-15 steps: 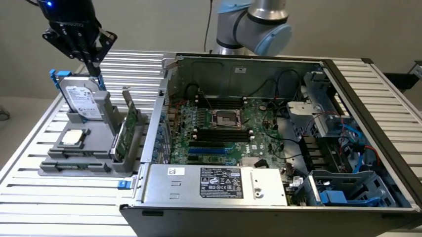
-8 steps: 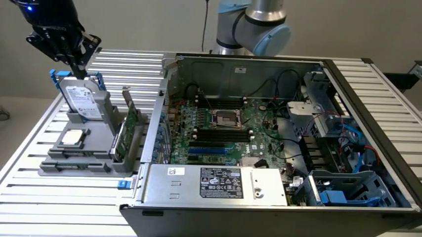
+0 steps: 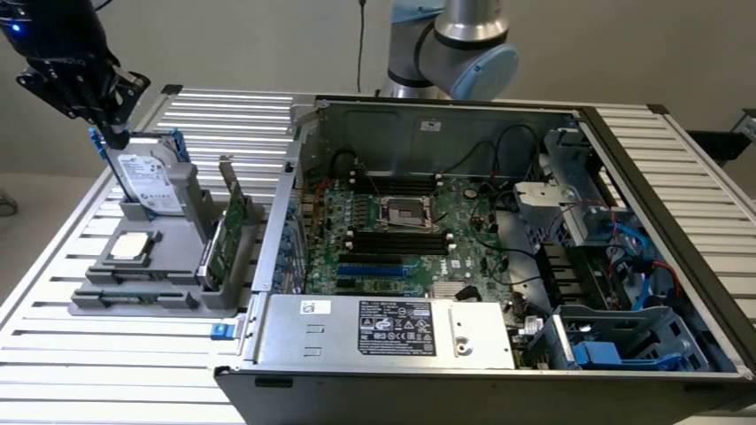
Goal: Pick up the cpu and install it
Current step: 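Reach for the cpu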
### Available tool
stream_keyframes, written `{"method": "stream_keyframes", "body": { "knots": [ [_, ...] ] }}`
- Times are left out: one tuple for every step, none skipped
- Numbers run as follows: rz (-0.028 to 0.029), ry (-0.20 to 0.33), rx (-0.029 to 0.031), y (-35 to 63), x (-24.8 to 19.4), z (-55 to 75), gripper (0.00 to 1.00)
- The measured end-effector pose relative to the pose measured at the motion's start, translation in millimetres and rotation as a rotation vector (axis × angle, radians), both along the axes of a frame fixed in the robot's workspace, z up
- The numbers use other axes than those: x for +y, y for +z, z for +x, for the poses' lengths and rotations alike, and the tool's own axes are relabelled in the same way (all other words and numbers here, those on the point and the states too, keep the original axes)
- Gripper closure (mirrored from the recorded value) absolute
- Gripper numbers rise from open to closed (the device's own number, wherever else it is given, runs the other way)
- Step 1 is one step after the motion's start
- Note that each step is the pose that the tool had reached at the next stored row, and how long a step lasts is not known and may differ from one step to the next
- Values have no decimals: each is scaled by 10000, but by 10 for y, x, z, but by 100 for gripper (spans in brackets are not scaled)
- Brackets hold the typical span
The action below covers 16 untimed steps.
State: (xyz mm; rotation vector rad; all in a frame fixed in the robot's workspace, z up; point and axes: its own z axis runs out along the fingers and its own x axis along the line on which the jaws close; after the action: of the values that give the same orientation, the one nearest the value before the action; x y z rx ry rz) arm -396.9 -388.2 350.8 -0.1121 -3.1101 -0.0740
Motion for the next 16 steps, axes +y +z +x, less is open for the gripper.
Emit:
{"method": "stream_keyframes", "body": {
  "knots": [
    [0,0,0,-14,0,-45,89],
    [0,2,0,-29,0,-90,89],
    [0,1,0,-45,0,-135,89],
    [0,1,1,-60,0,-180,89],
    [0,0,0,-73,-1,-225,89],
    [0,0,0,-83,-5,-271,89],
    [0,0,-2,-88,-12,-316,89],
    [0,-1,-10,-91,-19,-354,89],
    [4,2,-8,-91,-36,-368,89],
    [15,2,-9,-92,-54,-376,89],
    [31,0,-9,-93,-69,-379,89],
    [56,-4,-9,-93,-87,-379,89],
    [89,-9,-10,-93,-103,-379,89],
    [117,-10,-9,-93,-108,-380,89],
    [117,-10,-9,-93,-108,-380,89],
    [117,-10,-10,-93,-108,-380,89]
  ]
}}
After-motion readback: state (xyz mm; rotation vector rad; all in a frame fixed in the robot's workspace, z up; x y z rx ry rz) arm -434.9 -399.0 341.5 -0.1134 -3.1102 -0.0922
